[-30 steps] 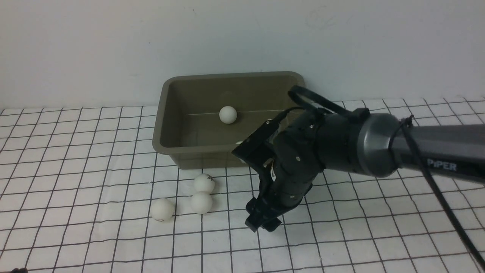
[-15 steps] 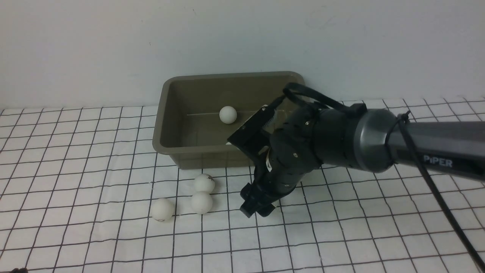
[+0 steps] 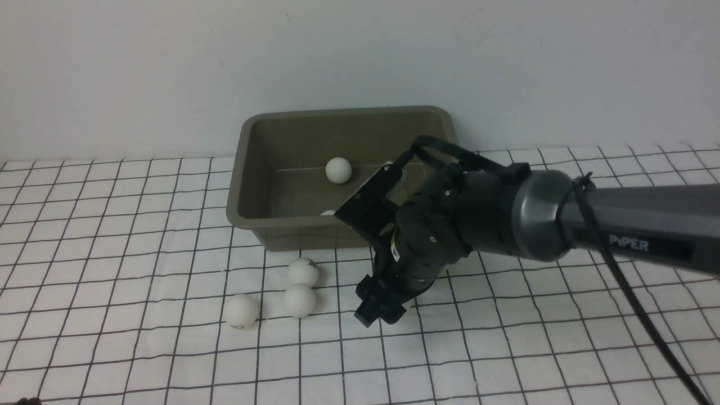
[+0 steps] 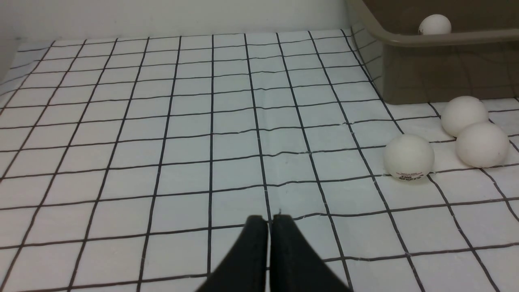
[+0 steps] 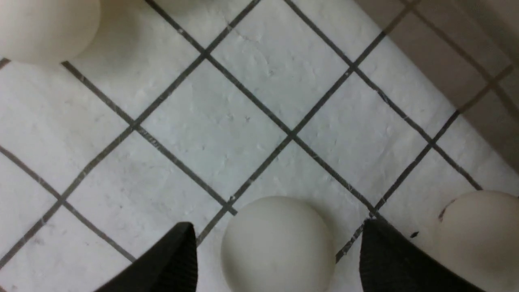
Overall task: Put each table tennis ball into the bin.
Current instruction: Use the right arm to clamp the table tennis ball closest to it, then use the right arm to put the table tennis ball into the box, then use the right arm to clamp the table tennis ball closest to it, then use the right arm to put the table tennis ball into the box
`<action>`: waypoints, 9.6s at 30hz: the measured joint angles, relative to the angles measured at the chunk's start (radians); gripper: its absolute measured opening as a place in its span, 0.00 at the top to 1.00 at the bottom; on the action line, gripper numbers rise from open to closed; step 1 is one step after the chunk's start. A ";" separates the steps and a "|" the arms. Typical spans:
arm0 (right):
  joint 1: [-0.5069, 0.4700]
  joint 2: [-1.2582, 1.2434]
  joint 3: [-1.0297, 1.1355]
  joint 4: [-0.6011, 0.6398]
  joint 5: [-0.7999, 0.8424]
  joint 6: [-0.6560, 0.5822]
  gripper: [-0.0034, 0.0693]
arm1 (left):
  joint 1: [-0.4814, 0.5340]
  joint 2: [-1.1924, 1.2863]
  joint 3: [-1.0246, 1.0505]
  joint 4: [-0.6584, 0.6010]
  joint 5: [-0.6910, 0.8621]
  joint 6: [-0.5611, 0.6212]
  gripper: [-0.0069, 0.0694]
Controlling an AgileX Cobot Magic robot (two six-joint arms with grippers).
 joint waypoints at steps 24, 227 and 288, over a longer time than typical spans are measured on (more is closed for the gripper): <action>0.000 0.078 -0.076 -0.003 0.060 0.012 0.44 | 0.000 0.000 0.000 0.000 0.001 0.000 0.91; -0.252 -0.013 0.334 -0.587 -0.647 0.756 0.45 | 0.000 0.000 0.000 0.000 0.001 0.000 0.91; -0.145 0.057 -0.134 -0.619 -0.302 0.727 0.39 | 0.000 0.000 0.000 0.000 0.001 0.000 0.91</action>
